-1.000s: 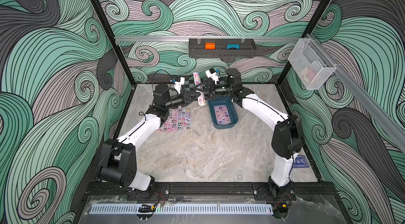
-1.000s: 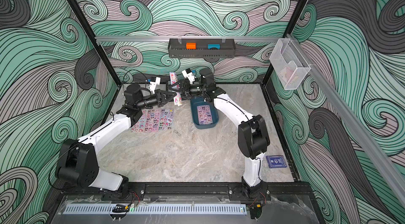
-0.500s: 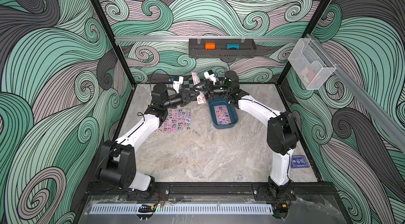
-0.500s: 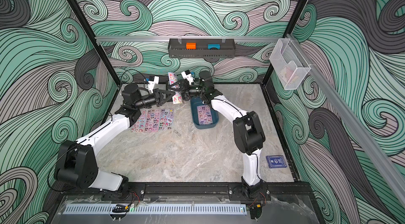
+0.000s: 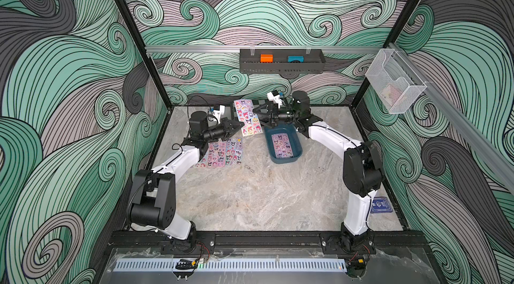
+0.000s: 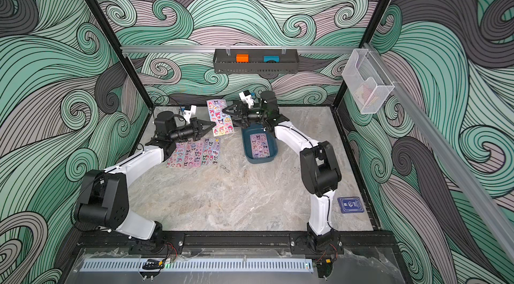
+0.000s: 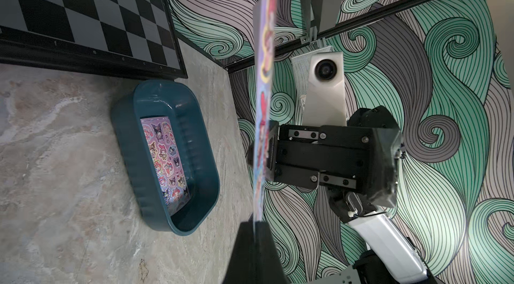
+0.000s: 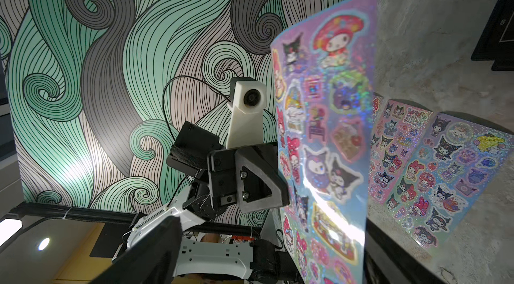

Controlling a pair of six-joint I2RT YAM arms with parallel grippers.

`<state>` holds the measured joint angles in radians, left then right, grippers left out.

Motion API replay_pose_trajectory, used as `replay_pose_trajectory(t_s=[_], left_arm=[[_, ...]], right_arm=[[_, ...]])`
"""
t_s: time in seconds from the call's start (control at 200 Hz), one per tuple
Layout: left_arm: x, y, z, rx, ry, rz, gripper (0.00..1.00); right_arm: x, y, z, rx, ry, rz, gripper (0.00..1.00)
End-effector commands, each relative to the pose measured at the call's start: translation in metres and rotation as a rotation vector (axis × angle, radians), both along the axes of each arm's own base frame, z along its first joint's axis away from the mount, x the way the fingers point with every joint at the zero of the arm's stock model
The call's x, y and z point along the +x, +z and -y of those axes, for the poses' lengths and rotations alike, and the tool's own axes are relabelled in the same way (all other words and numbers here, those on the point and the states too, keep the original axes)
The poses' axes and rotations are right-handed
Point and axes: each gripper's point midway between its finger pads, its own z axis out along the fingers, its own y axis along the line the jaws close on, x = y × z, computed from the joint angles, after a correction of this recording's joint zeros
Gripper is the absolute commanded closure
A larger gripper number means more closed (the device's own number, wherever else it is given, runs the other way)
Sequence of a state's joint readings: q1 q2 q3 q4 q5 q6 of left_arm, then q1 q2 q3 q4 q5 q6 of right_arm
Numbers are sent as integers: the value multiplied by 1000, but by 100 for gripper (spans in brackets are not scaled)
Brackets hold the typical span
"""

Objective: Take the stickers out of the storage box
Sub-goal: Place the sticker at the center of the board.

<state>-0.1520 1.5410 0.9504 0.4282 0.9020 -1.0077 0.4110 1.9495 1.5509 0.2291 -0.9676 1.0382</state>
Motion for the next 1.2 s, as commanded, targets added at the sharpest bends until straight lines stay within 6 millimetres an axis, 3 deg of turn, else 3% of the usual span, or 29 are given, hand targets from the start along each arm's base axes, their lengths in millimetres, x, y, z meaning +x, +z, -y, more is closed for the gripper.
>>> replay_pose_trajectory(t_s=[0.0, 0.28, 0.38, 0.5, 0.791, 0.886, 1.071, 1.196], left_arm=[[-2, 3, 3, -15, -33, 17, 100], [-1, -3, 4, -14, -38, 1, 100], [-2, -9, 4, -8, -40, -17, 100], [-2, -17, 5, 1, -48, -39, 100], [-2, -34, 3, 44, -42, -89, 100], [-3, -37, 3, 45, -50, -96, 100], [-5, -45, 0, 61, -50, -110, 97], [-6, -53, -5, 80, -46, -131, 74]], right_arm=[[-7, 17, 1, -15, -1, 57, 7], [-7, 3, 0, -146, -32, 74, 24], [-6, -1, 1, -168, -32, 71, 38], [-4, -15, 1, -242, -35, 51, 63], [-3, -32, 2, -318, -26, 26, 94], [-3, -43, 1, -336, -15, 3, 100], [0, -52, -2, -348, -6, -8, 100], [0, -55, -1, -362, -13, -7, 100]])
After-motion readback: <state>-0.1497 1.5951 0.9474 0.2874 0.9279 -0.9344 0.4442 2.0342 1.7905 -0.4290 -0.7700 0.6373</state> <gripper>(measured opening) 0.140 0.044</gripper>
